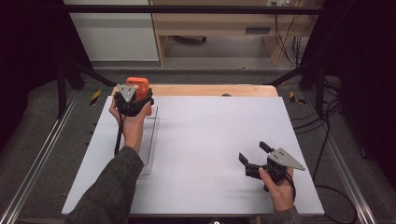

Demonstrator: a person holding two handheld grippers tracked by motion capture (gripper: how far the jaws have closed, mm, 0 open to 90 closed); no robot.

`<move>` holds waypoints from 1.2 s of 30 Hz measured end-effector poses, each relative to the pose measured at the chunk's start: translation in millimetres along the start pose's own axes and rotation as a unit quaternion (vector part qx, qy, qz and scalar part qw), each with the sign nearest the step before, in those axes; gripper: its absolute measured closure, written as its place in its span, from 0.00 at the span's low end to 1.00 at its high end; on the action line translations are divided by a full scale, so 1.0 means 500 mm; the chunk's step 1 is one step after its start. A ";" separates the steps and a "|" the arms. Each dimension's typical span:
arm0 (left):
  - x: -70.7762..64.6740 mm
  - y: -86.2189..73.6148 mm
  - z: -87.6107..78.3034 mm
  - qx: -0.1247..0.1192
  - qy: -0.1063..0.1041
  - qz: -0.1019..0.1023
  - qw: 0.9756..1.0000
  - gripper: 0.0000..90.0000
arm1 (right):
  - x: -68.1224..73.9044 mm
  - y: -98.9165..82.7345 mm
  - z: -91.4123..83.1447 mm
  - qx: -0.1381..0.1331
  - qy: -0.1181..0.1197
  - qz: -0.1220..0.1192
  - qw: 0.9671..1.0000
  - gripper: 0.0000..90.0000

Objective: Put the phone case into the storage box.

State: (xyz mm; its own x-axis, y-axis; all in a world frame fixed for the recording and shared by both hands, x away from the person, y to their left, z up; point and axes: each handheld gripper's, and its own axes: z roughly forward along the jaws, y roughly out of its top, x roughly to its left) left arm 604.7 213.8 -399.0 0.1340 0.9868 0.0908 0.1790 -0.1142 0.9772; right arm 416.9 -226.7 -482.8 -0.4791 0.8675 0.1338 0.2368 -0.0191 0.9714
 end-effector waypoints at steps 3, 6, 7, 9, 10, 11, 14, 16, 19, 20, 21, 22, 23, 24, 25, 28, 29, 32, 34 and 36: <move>0.000 -0.004 0.004 0.003 -0.003 -0.002 1.000 0.17 | 0.001 0.000 0.000 0.000 0.000 0.001 1.000 0.08; -0.002 -0.009 0.008 0.006 -0.002 0.003 1.000 0.17 | 0.001 0.000 0.001 0.000 0.001 0.001 1.000 0.08; -0.002 -0.010 0.010 0.007 -0.002 0.003 1.000 0.17 | 0.001 -0.001 0.001 0.000 0.001 0.001 1.000 0.08; -0.003 -0.012 0.012 0.008 -0.001 0.007 1.000 0.17 | 0.000 -0.001 0.000 0.000 0.000 0.002 1.000 0.08; -0.003 -0.013 0.013 0.009 0.000 0.008 1.000 0.17 | -0.001 -0.001 0.000 -0.001 0.000 0.004 1.000 0.08; -0.003 -0.013 0.014 0.009 0.000 0.008 1.000 0.17 | -0.001 -0.001 0.000 -0.001 0.000 0.002 1.000 0.08; -0.002 -0.017 0.016 0.010 0.001 0.007 1.000 0.17 | -0.002 -0.001 0.000 -0.001 0.001 0.002 1.000 0.08; -0.002 -0.019 0.018 0.011 0.000 0.008 1.000 0.17 | -0.002 -0.001 0.000 -0.002 0.001 0.003 1.000 0.08; -0.003 -0.022 0.022 0.013 0.001 0.007 1.000 0.17 | -0.002 -0.001 0.001 -0.001 0.002 0.003 1.000 0.08; -0.003 -0.023 0.023 0.014 0.001 0.005 1.000 0.17 | -0.002 -0.001 0.001 -0.001 0.002 0.003 1.000 0.08; -0.003 -0.025 0.024 0.015 0.001 0.005 1.000 0.17 | -0.002 -0.001 0.001 -0.002 0.002 0.003 1.000 0.08; -0.003 -0.026 0.025 0.016 0.002 0.004 1.000 0.17 | -0.002 -0.001 0.001 -0.002 0.001 0.002 1.000 0.08; -0.003 -0.027 0.027 0.017 0.004 0.006 1.000 0.17 | -0.002 -0.001 0.001 -0.002 0.001 0.002 1.000 0.08; -0.002 -0.029 0.028 0.018 0.004 0.006 1.000 0.17 | -0.002 -0.001 0.000 -0.002 0.002 0.002 1.000 0.08; -0.002 -0.030 0.029 0.019 0.005 0.005 1.000 0.17 | -0.002 -0.001 0.000 -0.002 0.002 0.002 1.000 0.08; -0.001 -0.035 0.032 0.022 0.003 0.002 1.000 0.17 | -0.002 -0.002 0.000 -0.002 0.001 0.001 1.000 0.08; -0.001 -0.036 0.033 0.023 0.003 0.001 1.000 0.17 | -0.002 -0.002 0.000 -0.002 0.001 0.002 1.000 0.08; 0.001 -0.040 0.035 0.026 0.003 -0.001 1.000 0.17 | -0.001 -0.002 0.001 -0.002 0.001 0.001 1.000 0.08; 0.002 -0.043 0.036 0.028 0.002 -0.006 1.000 0.17 | -0.001 -0.002 0.001 -0.002 0.001 0.001 1.000 0.08; 0.002 -0.046 0.037 0.030 0.002 -0.005 1.000 0.17 | -0.001 -0.002 0.001 -0.002 0.001 0.001 1.000 0.08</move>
State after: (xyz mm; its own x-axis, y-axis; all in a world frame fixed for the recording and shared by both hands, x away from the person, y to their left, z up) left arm 618.8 215.5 -425.0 0.1274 0.9884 0.0822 0.2389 -0.1110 0.9647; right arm 417.3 -226.9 -484.1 -0.4803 0.8664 0.1368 0.2353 -0.0229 0.9717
